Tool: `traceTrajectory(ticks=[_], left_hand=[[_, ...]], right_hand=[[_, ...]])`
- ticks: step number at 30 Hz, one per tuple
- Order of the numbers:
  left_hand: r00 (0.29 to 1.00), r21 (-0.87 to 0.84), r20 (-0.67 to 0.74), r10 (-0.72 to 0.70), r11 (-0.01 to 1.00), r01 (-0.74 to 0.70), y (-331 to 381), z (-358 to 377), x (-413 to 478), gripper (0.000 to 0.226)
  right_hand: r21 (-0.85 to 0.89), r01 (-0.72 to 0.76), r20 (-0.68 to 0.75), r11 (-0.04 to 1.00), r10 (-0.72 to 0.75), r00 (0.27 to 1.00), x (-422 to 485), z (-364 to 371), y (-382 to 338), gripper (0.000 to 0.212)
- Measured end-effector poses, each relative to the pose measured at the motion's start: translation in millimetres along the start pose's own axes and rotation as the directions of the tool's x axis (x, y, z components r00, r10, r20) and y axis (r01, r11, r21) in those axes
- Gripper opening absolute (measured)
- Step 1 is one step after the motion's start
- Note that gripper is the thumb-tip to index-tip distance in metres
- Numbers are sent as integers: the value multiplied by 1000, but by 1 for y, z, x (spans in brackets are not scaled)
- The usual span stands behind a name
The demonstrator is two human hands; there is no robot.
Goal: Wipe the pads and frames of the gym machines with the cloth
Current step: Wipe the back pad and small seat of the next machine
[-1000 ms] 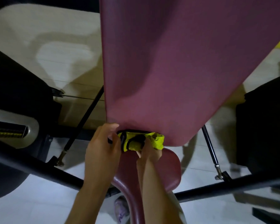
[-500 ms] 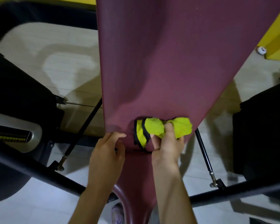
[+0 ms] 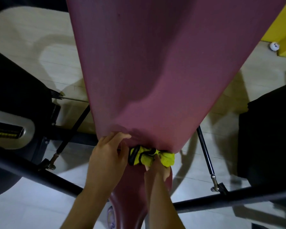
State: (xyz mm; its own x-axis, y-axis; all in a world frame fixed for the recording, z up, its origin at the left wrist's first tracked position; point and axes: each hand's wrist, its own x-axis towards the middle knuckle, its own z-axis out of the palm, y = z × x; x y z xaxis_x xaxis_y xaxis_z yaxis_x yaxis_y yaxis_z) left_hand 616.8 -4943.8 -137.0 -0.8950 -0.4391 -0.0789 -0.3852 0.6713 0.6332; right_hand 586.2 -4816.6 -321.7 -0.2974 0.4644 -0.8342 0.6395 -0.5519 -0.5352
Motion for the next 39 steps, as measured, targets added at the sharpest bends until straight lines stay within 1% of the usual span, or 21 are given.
traceTrajectory(ticks=[3, 5, 9, 11, 13, 15, 16, 18, 20, 22, 23, 24, 27, 28, 29, 30, 31, 33, 36, 38, 39], left_hand=[[1000, 21, -7, 15, 1000, -15, -2, 3, -2, 29], [999, 46, 3, 32, 998, -32, -3, 5, -3, 29], [999, 65, 0, 39, 997, -39, 6, 0, -2, 28], [1000, 43, 0, 21, 999, -21, 14, -2, -1, 32], [1000, 37, 5, 29, 999, -29, 18, -4, 1, 38], [997, 47, 21, 71, 996, -72, 19, -5, 4, 39], [996, 54, 29, 89, 994, -90, 19, -5, 4, 37], [996, 67, 18, 87, 994, -88, 20, -3, 7, 36], [998, 73, -1, 70, 995, -69, 24, -2, 7, 38], [998, 53, -3, 64, 997, -64, 29, -1, 6, 39], [998, 46, 3, 66, 997, -66, 30, 0, 5, 41], [997, 46, 8, 72, 996, -72, 31, 1, 4, 42], [997, 47, 9, 73, 996, -73, 32, 4, 2, 43], [997, 48, 12, 75, 996, -75, 31, 4, 1, 43], [997, 47, 14, 81, 996, -82, 31, 4, 0, 42], [996, 45, 15, 88, 995, -88, 31, 3, -1, 40], [996, 42, 12, 90, 995, -91, 31, 3, -1, 35], [997, 44, 6, 81, 996, -81, 29, 4, -3, 24], [999, 55, 10, 45, 997, -46, 25, 7, -7, 21], [998, 72, 6, 59, 996, -60, 27, 4, -9, 18], [997, 71, 1, 82, 994, -82, 29, 0, -9, 18]], right_hand=[[-14, -51, 4, 999, 52, 999, -19, 2, -24, 37], [19, -25, 27, 1000, 24, 999, -42, 5, -46, 30], [137, 87, 82, 987, -98, 992, -96, 11, -96, 33], [184, 157, 113, 970, -180, 977, -129, 13, -125, 35], [222, 250, 185, 942, -292, 938, -159, 17, -153, 34], [256, 370, 247, 893, -430, 868, -180, 23, -174, 31], [261, 431, 253, 864, -492, 833, -183, 25, -180, 30], [224, 534, 222, 815, -576, 786, -175, 26, -178, 33], [140, 598, 146, 789, -614, 776, -150, 22, -161, 37], [29, 604, 69, 797, -604, 794, -121, 18, -136, 30], [-28, 577, 38, 816, -576, 817, -106, 15, -122, 28], [-81, 525, 15, 847, -526, 851, -90, 13, -107, 31], [-171, 316, -36, 933, -326, 945, -53, 0, -75, 64], [-203, 259, -44, 944, -273, 961, -41, -5, -68, 72], [-238, 213, -44, 948, -230, 972, -31, -10, -62, 74], [-271, 175, -41, 947, -193, 980, -20, -14, -57, 70], [-289, 141, -44, 947, -160, 986, -12, -17, -55, 63], [-290, 103, -58, 951, -125, 990, -7, -20, -57, 52], [-281, 154, -17, 947, -166, 986, -17, -24, -76, 42], [-237, 228, 24, 944, -229, 973, -31, -20, -92, 30], [-195, 260, 49, 946, -256, 965, -42, -16, -102, 28]])
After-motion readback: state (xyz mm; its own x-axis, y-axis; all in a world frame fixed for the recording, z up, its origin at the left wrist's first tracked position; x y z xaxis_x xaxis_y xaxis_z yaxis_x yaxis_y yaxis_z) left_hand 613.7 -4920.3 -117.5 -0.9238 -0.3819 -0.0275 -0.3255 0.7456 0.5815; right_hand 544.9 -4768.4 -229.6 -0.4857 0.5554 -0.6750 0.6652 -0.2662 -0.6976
